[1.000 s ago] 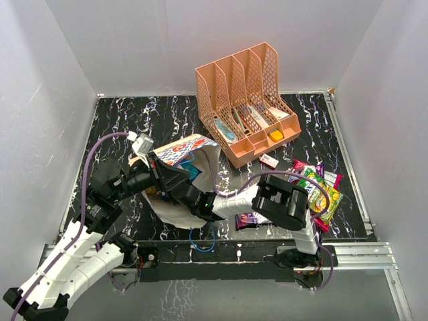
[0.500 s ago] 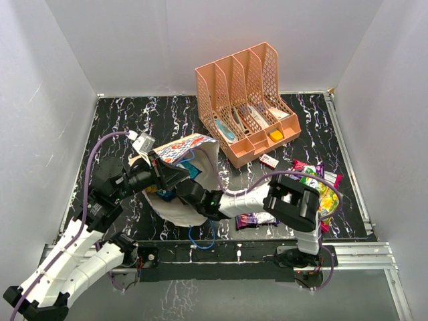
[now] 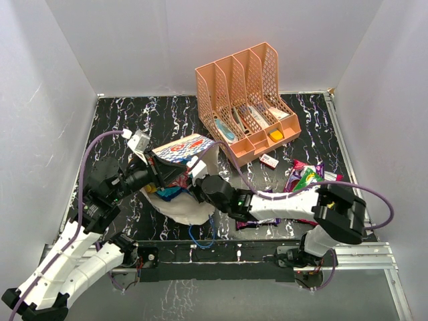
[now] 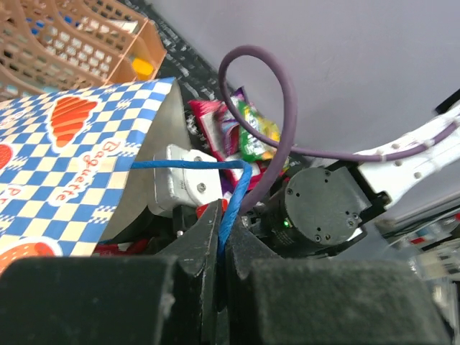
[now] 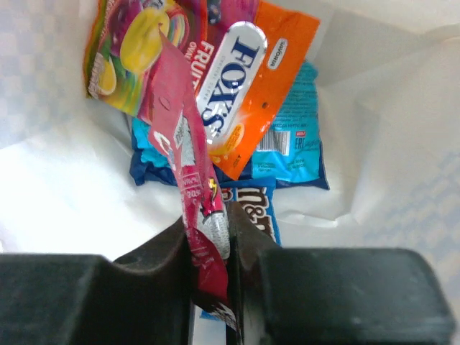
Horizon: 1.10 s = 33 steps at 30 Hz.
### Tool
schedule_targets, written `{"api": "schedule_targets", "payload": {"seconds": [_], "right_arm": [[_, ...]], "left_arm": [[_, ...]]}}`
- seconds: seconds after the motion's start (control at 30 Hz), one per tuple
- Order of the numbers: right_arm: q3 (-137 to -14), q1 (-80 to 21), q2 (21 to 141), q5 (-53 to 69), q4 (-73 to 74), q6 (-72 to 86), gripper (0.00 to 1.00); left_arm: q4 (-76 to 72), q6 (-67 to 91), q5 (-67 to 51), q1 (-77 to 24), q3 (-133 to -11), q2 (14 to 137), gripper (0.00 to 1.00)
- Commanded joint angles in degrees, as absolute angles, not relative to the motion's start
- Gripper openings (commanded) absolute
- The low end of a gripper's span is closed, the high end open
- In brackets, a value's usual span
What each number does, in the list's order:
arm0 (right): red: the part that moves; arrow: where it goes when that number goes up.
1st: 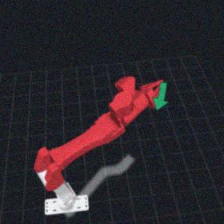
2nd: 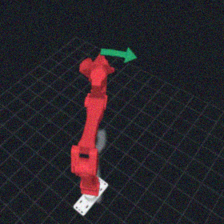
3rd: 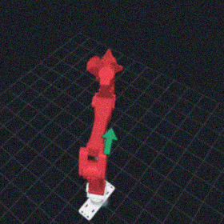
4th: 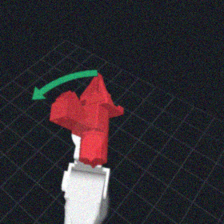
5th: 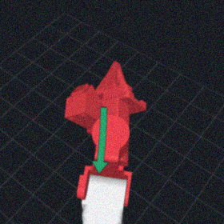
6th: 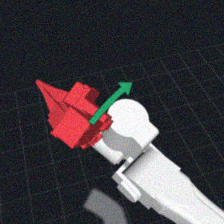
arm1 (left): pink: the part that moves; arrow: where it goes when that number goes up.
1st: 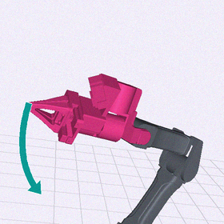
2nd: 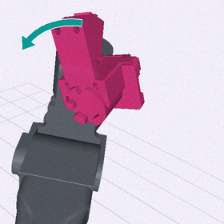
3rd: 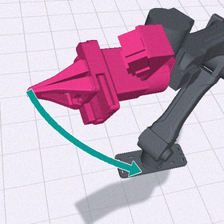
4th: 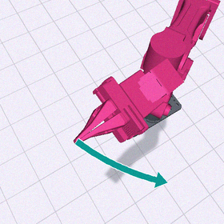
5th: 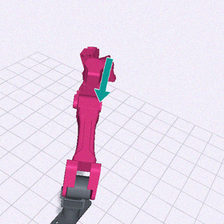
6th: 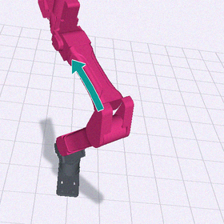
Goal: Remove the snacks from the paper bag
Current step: Take out the snack from the paper bag, then place the snack at the center of the board.
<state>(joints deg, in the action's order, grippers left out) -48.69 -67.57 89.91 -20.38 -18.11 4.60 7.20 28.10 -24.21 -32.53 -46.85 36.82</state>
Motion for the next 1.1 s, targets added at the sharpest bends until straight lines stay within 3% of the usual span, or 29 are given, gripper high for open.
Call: {"api": "schedule_targets", "payload": {"seconds": [0.0, 0.2, 0.57, 0.7, 1.07], "right_arm": [[-47.5, -67.7, 82.1, -18.6, -23.7, 4.0, 0.08], [-45.4, -67.7, 71.7, -19.8, -15.1, 5.1, 0.08], [-53.2, -67.7, 51.3, -22.7, 24.7, 15.2, 0.08], [-59.2, -67.7, 48.6, -22.3, 42.9, 25.1, 0.08], [-54.2, -67.7, 38.5, -32.2, 58.6, 57.2, 0.08]], "left_arm": [[6.7, 27.6, -23.6, -32.8, -48.1, 37.6, 0.0], [7.4, 26.9, -22.9, -32.7, -48.6, 38.1, 0.0], [8.6, 26.8, -20.5, -32.7, -48.8, 39.8, 0.0], [10.0, 25.1, -20.0, -32.8, -50.0, 41.0, 0.0], [9.2, 26.3, -19.5, -32.8, -50.1, 42.8, 0.0]]}}
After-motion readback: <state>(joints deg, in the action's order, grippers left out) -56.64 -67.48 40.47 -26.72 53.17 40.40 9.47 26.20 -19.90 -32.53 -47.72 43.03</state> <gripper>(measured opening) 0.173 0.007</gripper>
